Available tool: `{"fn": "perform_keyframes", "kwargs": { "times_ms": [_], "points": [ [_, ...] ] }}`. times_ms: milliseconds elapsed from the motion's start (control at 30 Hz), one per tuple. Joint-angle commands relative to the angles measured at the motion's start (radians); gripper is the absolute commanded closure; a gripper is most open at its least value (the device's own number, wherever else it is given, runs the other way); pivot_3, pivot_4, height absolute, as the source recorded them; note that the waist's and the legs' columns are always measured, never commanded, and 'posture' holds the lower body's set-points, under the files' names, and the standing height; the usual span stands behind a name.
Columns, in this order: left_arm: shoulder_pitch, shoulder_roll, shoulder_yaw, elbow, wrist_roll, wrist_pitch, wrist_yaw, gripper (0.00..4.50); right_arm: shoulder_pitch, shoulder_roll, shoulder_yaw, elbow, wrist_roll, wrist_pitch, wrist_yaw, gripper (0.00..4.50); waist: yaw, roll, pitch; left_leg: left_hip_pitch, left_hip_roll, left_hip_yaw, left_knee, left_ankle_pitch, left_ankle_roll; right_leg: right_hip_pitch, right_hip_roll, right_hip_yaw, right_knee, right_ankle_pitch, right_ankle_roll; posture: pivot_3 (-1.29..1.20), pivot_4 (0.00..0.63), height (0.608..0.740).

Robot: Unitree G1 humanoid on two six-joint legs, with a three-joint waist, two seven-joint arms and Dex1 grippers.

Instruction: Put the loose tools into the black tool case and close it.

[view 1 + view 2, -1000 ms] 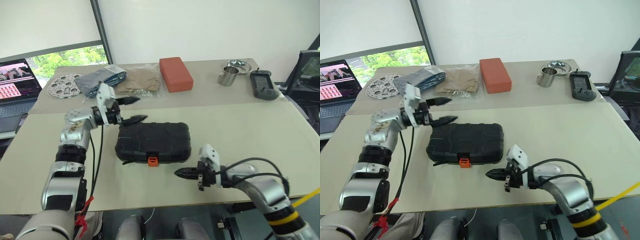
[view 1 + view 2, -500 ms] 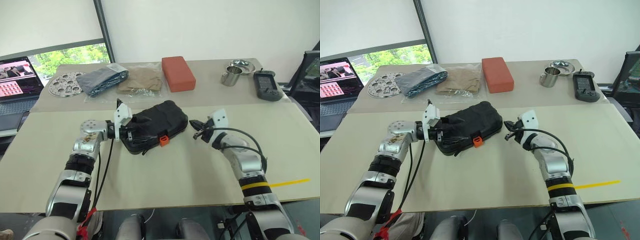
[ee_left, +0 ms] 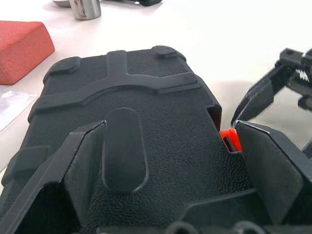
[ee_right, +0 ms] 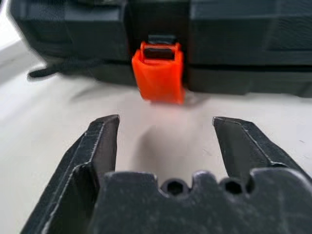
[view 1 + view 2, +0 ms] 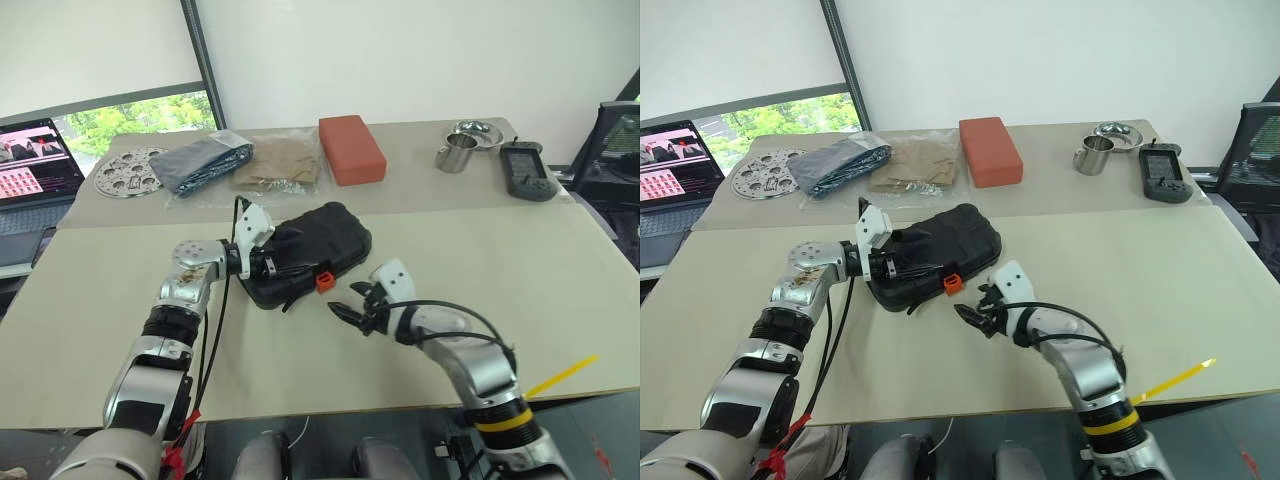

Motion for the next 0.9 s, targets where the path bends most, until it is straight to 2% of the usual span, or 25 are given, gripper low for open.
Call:
{"fn": "perform_keyframes", "kwargs": {
  "times_ms": [33,267,367,400,433,500,600,900],
  "points": [
    [0.019,-0.009,-0.016,0.075,0.037,-0.001,0.029,0.00,-0.032,0.033,0.006,-0.020,-0.026,0.006,-0.046,1.11,0.001,0.000,-0.001,0.000,0.000,0.000,0.000,0.000,0.000,0.000,0.000,0.000,0.000,0.000,0.000,0.00,0.150,0.740],
    [0.002,-0.033,0.019,0.095,0.019,0.009,0.067,0.00,-0.058,0.086,0.014,0.023,-0.071,-0.019,-0.100,1.11,0.001,-0.001,-0.004,0.000,0.000,0.000,0.000,0.000,0.000,0.000,0.000,0.000,0.000,0.000,0.000,0.00,0.150,0.740],
    [0.001,-0.038,0.032,0.103,0.015,0.012,0.077,0.00,-0.062,0.098,0.024,0.029,-0.077,-0.012,-0.101,1.77,0.001,-0.001,-0.004,0.000,-0.001,0.000,0.000,0.000,0.000,0.000,0.000,0.000,0.000,0.000,0.000,0.00,0.150,0.740],
    [0.000,-0.040,0.036,0.106,0.015,0.011,0.080,0.00,-0.063,0.101,0.025,0.033,-0.083,-0.013,-0.104,2.24,0.001,-0.001,-0.004,0.000,-0.001,0.000,0.000,0.000,0.000,0.000,0.000,0.000,0.000,0.000,0.000,0.00,0.150,0.740],
    [-0.001,-0.041,0.038,0.109,0.016,0.010,0.083,0.00,-0.064,0.102,0.025,0.036,-0.087,-0.014,-0.105,2.45,0.001,-0.001,-0.004,0.000,-0.001,0.000,0.000,0.000,0.000,0.000,0.000,0.000,0.000,0.000,0.000,0.00,0.150,0.740],
    [-0.004,-0.043,0.043,0.115,0.018,0.006,0.088,0.00,-0.069,0.112,0.023,0.042,-0.090,-0.021,-0.108,3.17,0.000,-0.001,-0.004,0.000,-0.001,0.000,0.000,0.000,0.000,0.000,0.000,0.000,0.000,0.000,0.000,0.00,0.150,0.740],
    [-0.009,-0.046,0.046,0.122,0.019,0.004,0.090,0.00,-0.076,0.113,0.025,0.037,-0.095,-0.021,-0.103,3.33,0.000,-0.001,-0.004,0.000,-0.001,0.000,0.000,0.000,0.000,0.000,0.000,0.000,0.001,0.000,0.000,0.00,0.150,0.740],
    [-0.026,-0.047,0.042,0.159,0.034,-0.023,0.089,0.00,-0.067,0.095,0.029,-0.033,-0.104,0.005,-0.099,3.33,-0.001,-0.001,-0.004,0.000,-0.001,-0.001,0.000,0.000,0.000,0.000,0.000,0.000,0.001,0.000,0.000,0.00,0.150,0.740]
  ]
}}
